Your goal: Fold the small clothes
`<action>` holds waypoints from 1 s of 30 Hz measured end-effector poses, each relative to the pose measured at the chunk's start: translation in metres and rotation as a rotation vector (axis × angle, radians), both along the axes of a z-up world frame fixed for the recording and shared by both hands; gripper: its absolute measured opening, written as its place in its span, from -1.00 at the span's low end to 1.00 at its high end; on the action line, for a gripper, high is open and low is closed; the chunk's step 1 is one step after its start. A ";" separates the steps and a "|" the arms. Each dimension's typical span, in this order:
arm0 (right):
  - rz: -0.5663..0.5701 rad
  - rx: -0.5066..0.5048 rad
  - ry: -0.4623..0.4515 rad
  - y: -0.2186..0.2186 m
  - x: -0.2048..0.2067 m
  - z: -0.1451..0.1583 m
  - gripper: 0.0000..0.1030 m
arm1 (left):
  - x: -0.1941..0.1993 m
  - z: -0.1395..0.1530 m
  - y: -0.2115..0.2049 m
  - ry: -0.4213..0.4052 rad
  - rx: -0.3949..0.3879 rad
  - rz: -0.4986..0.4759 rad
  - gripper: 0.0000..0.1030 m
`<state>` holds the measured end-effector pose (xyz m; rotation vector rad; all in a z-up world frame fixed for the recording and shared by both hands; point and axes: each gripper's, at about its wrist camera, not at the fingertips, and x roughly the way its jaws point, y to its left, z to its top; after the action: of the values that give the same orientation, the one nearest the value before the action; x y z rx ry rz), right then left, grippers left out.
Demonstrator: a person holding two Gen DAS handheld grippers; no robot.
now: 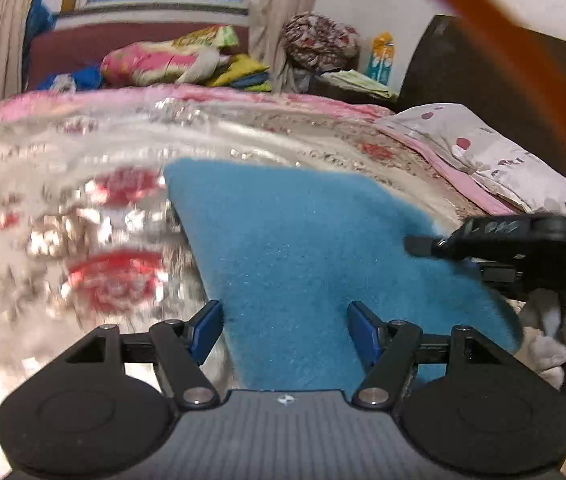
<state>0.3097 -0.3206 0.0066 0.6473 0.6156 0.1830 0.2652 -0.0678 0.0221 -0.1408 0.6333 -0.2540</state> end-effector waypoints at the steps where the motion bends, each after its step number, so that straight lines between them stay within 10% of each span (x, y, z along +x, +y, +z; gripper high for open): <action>1: -0.001 0.014 0.002 -0.002 0.000 0.000 -0.61 | 0.000 -0.002 0.003 0.001 -0.016 0.002 0.44; 15: 0.028 -0.251 -0.009 0.035 0.031 0.043 -0.29 | 0.005 0.004 0.001 0.012 -0.004 -0.004 0.45; 25: -0.118 -0.127 -0.001 0.004 0.034 0.004 -0.55 | 0.008 0.008 0.008 -0.012 -0.049 -0.006 0.51; 30: -0.113 -0.255 -0.038 0.016 0.027 0.028 -0.61 | 0.008 0.014 0.008 -0.003 -0.085 0.004 0.50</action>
<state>0.3364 -0.3049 0.0351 0.4289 0.5529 0.0107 0.2737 -0.0600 0.0359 -0.2230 0.6193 -0.2773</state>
